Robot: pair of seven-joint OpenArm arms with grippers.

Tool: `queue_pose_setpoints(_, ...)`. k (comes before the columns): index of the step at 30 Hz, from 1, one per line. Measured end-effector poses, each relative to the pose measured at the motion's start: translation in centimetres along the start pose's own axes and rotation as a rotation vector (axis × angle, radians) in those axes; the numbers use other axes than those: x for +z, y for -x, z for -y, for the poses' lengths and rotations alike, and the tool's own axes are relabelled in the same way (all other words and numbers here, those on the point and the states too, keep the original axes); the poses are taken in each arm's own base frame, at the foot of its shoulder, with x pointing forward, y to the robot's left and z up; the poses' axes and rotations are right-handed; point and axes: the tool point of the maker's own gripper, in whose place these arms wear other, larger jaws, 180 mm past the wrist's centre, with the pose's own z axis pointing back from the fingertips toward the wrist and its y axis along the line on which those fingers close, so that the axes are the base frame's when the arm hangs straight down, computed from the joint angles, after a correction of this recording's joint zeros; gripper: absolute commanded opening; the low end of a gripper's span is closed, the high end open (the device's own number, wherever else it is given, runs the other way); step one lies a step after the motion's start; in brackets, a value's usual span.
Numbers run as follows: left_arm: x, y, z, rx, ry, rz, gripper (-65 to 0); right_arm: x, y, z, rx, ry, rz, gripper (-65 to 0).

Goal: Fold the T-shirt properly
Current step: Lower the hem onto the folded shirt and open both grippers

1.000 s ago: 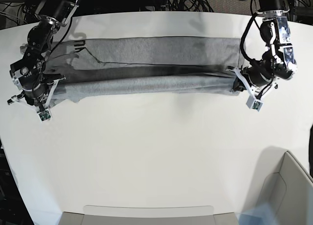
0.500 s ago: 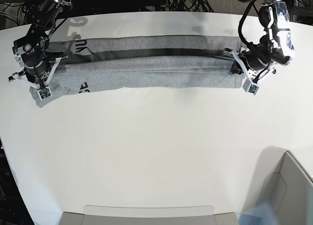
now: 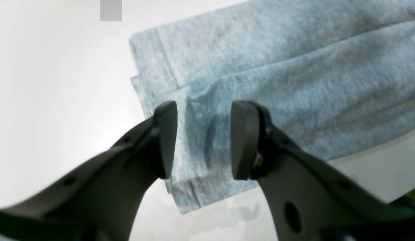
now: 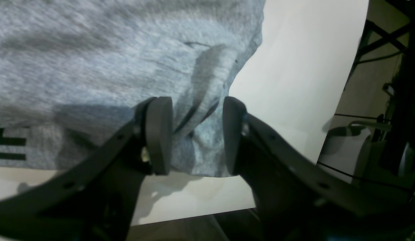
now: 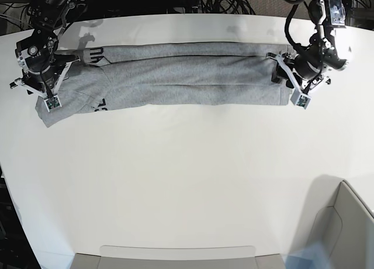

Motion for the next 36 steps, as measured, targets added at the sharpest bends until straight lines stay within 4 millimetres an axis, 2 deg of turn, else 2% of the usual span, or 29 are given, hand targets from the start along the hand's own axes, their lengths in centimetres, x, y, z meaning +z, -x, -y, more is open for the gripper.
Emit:
queue_pose_setpoints(6,-0.2,0.3,-0.2,0.008,-0.002,-0.010,-37.7,0.0,0.0,0.0,0.001,-0.001,0.000,-40.0)
queue_pose_setpoints(13,-0.8,1.6,-4.2,0.123,-0.064,-0.038,-35.3,0.0,-0.1,-0.1,0.004,-0.003,0.003,-40.0)
queue_pose_setpoints(19,-0.9,2.0,-3.9,0.125,-0.047,-0.047,-35.2,0.0,-0.2,-0.1,0.004,-0.003,0.005,-40.0)
queue_pose_setpoints(23,-1.0,2.0,-3.2,0.028,0.001,-0.046,-35.2,0.0,-0.3,-0.2,0.005,-0.005,0.007,-40.0)
queue_pose_setpoints(27,-2.9,4.6,-3.0,0.069,0.070,-0.104,-35.2,0.0,-0.2,-0.1,0.007,-0.003,0.003,-40.0)
queue_pose_setpoints(30,-3.9,3.9,-3.8,0.107,0.100,-0.087,-35.2,-0.1,-0.3,-0.2,0.006,-0.005,0.007,-40.0)
queue_pose_setpoints(34,-4.8,5.4,-4.0,0.158,0.114,-0.121,-35.2,-0.1,-0.2,-0.1,0.006,-0.004,0.004,-40.0)
queue_pose_setpoints(36,-5.0,5.6,-3.9,0.171,0.123,-0.118,-35.4,-0.1,-0.2,-0.1,0.007,-0.003,0.005,-40.0)
